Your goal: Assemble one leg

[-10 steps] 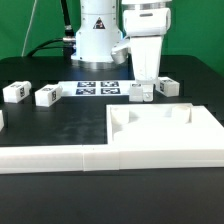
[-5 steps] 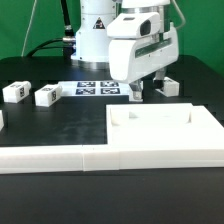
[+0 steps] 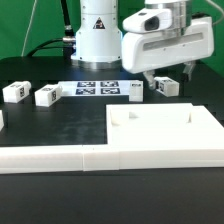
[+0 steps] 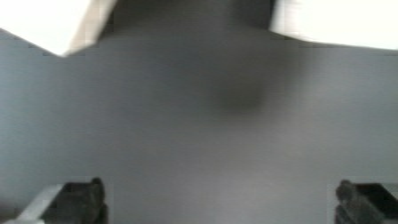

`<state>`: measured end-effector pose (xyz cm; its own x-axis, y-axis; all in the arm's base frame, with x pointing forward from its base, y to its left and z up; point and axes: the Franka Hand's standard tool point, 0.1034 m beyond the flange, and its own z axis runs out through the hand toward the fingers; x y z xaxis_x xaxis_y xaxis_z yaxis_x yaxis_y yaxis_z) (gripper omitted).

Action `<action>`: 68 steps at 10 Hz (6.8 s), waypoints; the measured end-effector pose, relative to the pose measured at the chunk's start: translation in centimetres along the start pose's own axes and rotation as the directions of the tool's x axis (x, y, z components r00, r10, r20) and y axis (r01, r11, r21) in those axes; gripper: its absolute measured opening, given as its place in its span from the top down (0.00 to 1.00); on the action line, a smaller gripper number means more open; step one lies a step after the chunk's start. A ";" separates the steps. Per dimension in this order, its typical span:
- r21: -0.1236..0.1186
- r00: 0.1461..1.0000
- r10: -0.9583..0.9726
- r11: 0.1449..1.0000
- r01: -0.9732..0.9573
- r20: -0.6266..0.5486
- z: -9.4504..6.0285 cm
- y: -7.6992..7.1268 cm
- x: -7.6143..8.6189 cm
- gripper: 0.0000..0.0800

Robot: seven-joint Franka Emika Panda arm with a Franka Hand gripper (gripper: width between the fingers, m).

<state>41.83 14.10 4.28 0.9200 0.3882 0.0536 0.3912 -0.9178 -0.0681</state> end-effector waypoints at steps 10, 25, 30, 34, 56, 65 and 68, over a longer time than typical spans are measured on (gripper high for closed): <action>0.002 0.997 -0.028 1.000 0.028 0.065 0.9 -3.2 -4.8 0.19; 0.051 0.533 -0.053 0.999 0.018 0.844 3.2 -3.2 -7.2 0.19; 0.054 0.539 -0.055 0.998 0.019 0.841 3.4 -3.4 -7.2 0.54; 0.054 0.538 -0.055 0.998 0.018 0.841 3.4 -3.4 -7.2 0.64; -0.004 0.998 -0.058 0.998 0.058 0.026 -3.3 3.6 1.2 0.64; 0.049 0.996 0.075 0.996 -0.073 -0.038 -6.9 7.1 14.2 0.64; 0.046 0.995 0.073 0.997 -0.070 -0.065 -6.4 6.8 15.0 0.64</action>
Offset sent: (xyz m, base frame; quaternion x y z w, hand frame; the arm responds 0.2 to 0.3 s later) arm 0.0000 0.0000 0.0000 0.0000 0.0000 0.0000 1.0000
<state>58.12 13.18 10.95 0.9426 0.3141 0.1135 0.3266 -0.9379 -0.1171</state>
